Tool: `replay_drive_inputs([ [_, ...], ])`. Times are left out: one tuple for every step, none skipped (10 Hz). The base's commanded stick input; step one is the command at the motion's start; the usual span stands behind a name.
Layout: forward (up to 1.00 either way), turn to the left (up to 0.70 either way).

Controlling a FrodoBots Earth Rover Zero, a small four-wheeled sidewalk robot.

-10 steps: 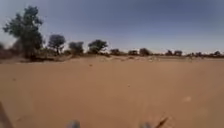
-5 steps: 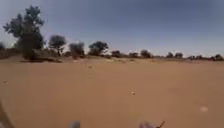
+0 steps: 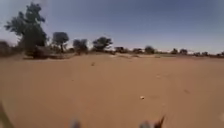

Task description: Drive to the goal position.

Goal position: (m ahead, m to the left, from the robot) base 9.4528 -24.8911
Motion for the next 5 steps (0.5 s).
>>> replay_drive_inputs([
  [0.7, 0.0],
  [0.7, 0.0],
  [0.7, 0.0],
  [0.7, 0.0],
  [0.7, 0.0],
])
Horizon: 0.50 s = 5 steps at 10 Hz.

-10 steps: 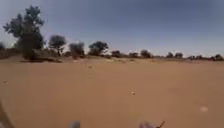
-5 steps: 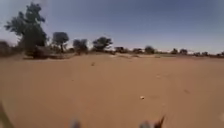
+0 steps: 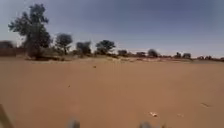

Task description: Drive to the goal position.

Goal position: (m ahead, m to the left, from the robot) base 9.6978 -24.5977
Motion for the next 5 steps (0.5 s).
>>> replay_drive_inputs([
  [0.7, 0.0],
  [0.7, 0.0],
  [0.7, 0.0],
  [0.7, 0.0],
  [0.7, 0.0],
])
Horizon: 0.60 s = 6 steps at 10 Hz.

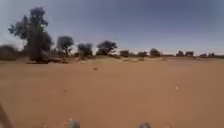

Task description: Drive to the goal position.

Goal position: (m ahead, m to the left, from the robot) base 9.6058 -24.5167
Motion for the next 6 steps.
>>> replay_drive_inputs([
  [0.7, 0.0],
  [0.7, 0.0],
  [0.7, 0.0],
  [0.7, 0.0],
  [0.7, 0.0],
  [0.7, 0.0],
])
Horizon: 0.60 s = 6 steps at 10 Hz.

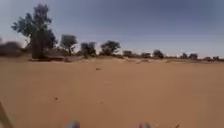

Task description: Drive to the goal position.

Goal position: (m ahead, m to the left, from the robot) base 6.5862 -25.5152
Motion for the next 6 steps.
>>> replay_drive_inputs([
  [0.7, 0.0],
  [0.7, -0.22],
  [0.7, -0.33],
  [0.7, -0.35],
  [0.7, -0.35],
  [0.7, -0.35],
])
